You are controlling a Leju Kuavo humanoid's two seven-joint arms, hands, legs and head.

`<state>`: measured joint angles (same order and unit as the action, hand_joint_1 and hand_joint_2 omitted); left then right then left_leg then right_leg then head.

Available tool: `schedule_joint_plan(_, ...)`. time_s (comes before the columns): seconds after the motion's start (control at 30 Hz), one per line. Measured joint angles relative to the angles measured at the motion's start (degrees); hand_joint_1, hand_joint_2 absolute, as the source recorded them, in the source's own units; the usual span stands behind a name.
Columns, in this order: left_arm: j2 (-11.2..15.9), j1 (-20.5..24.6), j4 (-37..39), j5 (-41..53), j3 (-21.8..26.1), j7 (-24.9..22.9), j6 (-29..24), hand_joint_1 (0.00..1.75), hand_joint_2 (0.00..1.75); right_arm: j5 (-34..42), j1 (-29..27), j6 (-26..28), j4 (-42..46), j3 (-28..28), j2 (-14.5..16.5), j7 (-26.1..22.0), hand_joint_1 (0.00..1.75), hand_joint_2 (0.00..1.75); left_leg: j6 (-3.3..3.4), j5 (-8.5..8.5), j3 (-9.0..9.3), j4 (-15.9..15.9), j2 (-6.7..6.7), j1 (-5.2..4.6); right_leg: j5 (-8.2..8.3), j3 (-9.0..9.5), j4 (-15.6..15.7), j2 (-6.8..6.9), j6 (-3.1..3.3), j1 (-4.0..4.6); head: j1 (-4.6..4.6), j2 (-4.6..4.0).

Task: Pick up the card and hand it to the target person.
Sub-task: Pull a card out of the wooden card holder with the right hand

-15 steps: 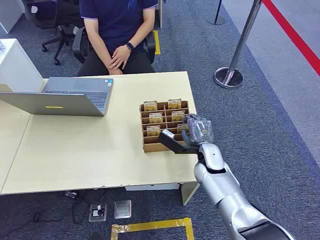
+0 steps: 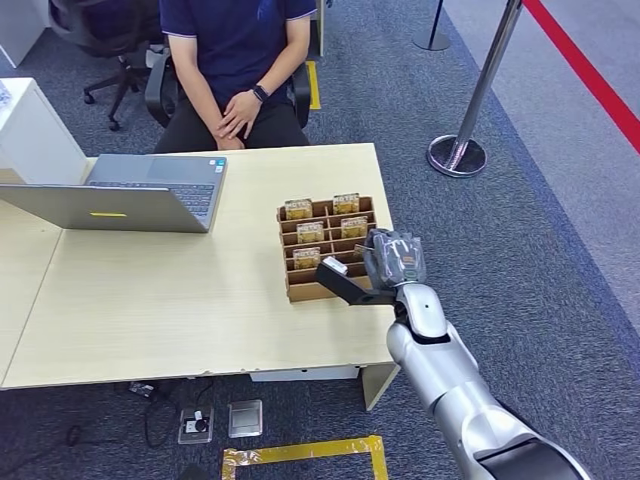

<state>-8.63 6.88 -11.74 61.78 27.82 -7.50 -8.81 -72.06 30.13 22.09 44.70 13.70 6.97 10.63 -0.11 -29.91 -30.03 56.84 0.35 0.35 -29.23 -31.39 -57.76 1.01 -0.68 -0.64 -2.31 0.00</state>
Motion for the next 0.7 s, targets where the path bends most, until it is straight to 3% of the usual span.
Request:
schedule_joint_plan(0.33, -0.02, 0.34, 0.0, -0.04, 0.03, 0.01, 0.21, 0.0, 0.0, 0.45, -0.24, 0.35, 1.57, -0.11, -0.15, -0.08, 1.75, 1.75, 0.0, 0.0, -0.01, 0.02, 0.0, 0.0, 0.0, -0.02, 0.0, 0.0, 0.0, 0.0, -0.01, 0.0)
schedule_joint_plan(0.7, 0.0, -0.78, 0.0, -1.15, 0.78, 0.99, -0.56, 0.0, 0.0, 8.96, -7.05, -1.38, 29.0, -0.65, -2.61, -8.04, 1.75, 1.75, 0.0, -0.01, -0.07, 0.02, 0.0, 0.0, 0.0, -0.06, 0.01, -0.01, 0.0, 0.0, -0.03, 0.0)
